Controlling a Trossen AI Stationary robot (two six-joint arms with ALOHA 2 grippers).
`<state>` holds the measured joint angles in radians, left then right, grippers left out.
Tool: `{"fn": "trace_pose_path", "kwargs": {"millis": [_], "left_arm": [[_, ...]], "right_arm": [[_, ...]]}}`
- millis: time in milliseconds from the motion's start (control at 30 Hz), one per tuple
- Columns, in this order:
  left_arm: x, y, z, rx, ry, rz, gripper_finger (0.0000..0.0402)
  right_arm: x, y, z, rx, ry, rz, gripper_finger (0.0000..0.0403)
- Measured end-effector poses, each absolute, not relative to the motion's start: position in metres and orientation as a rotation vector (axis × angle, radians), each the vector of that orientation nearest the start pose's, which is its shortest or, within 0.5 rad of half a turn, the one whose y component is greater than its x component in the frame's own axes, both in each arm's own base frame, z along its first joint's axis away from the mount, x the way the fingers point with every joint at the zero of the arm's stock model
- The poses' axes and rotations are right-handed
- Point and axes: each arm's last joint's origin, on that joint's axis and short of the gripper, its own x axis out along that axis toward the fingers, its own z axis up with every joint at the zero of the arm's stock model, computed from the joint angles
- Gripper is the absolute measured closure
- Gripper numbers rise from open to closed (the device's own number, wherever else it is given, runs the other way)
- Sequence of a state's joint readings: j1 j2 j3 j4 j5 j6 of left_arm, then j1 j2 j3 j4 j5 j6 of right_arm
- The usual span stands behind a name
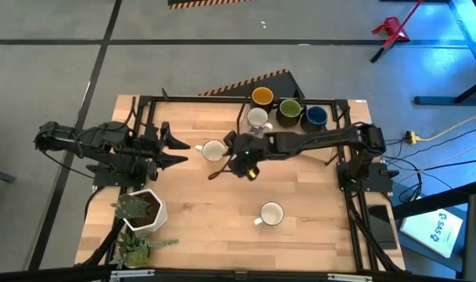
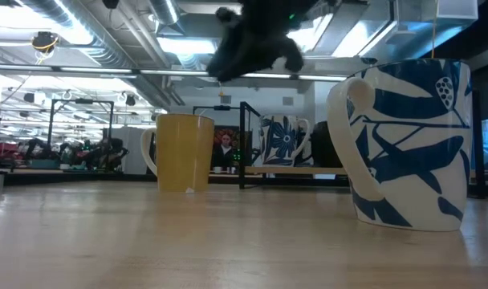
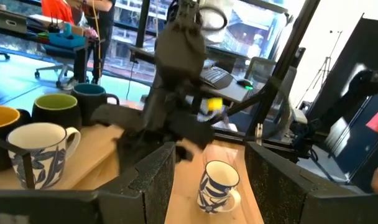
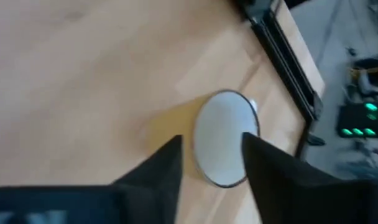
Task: Place coffee mugs
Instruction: Put the yellow mug on the shelf
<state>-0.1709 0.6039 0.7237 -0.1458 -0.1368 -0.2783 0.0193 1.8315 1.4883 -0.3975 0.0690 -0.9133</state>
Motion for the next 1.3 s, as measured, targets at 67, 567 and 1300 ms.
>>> {"fn": "trace_pose_path", "kwargs": {"millis": [67,567,1300], "left_arm": [[0.133,-0.019,0.341,-0.28,0.022,-0.031,0.0213],[0.133,-0.019,0.34,-0.284,0.027,-0.031,0.0213],[0.133,-0.019,0.34,-0.284,0.029,-0.031,0.0213]], "right_arm": [[0.419,0.005,0.258,-0.922,0.707,0.248,0.0225],[0.441,-0.012,0.21,-0.925,0.76,0.278,0.0215],[0.44,-0.003,0.2,-0.928,0.937,0.35,0.0395]]}}
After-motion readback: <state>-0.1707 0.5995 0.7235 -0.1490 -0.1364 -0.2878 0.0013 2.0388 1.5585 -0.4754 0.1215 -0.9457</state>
